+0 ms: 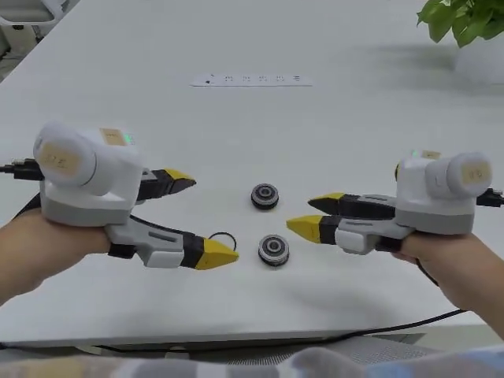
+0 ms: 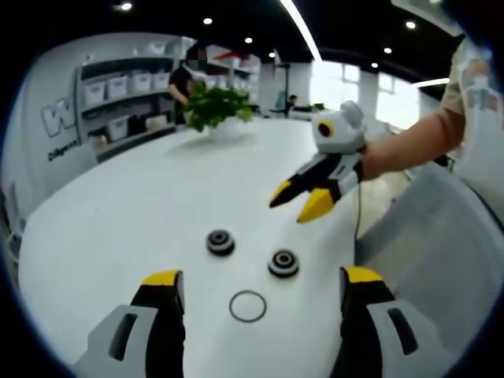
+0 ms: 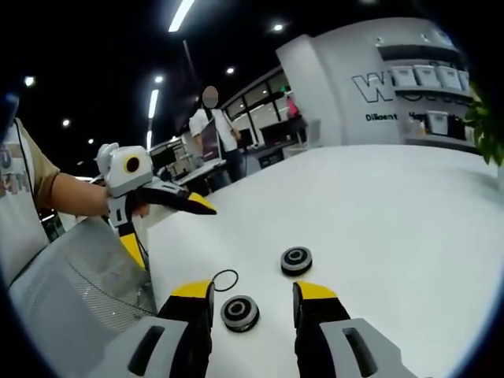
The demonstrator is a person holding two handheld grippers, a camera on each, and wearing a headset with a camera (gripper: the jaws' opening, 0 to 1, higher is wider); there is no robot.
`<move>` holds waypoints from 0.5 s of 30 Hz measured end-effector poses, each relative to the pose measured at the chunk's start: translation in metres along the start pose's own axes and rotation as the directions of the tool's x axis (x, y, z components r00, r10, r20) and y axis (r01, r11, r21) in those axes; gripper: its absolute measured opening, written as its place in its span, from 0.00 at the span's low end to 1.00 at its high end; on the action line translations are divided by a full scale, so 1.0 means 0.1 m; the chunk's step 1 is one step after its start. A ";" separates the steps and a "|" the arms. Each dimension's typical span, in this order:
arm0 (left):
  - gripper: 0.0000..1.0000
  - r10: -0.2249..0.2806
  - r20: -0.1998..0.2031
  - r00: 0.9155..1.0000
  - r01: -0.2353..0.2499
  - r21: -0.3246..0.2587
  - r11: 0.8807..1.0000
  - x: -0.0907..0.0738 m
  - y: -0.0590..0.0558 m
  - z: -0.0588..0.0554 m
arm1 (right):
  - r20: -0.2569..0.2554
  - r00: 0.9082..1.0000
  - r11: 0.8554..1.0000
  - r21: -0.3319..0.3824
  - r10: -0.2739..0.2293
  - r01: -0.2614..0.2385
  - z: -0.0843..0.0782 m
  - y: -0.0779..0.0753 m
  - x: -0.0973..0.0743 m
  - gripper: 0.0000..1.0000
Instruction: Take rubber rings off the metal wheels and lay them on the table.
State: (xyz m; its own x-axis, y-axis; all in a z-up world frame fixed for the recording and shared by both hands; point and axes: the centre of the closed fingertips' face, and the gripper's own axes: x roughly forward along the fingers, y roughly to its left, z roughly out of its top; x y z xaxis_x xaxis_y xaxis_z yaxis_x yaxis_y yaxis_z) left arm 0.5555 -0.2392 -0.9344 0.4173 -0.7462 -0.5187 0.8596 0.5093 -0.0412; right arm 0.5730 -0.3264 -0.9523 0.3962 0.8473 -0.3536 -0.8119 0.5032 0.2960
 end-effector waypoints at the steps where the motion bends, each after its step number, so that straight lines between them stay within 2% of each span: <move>1: 0.82 -0.002 0.001 1.000 0.002 -0.001 1.000 0.01 -0.01 0.00 | -0.001 1.000 1.000 -0.002 0.001 -0.001 -0.01 0.00 0.00 0.38; 15: 0.77 -0.024 -0.011 1.000 0.024 -0.003 1.000 0.21 -0.03 -0.02 | -0.027 1.000 0.999 -0.038 0.016 -0.017 -0.17 -0.04 -0.01 0.38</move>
State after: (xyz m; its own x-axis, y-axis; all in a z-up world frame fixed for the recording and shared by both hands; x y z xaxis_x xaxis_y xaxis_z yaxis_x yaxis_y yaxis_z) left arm 0.5612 -0.2556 -0.9466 0.3934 -0.7534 -0.5270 0.8683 0.4928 -0.0563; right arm 0.5686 -0.3324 -0.9685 0.3717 0.8500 -0.3732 -0.8340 0.4823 0.2679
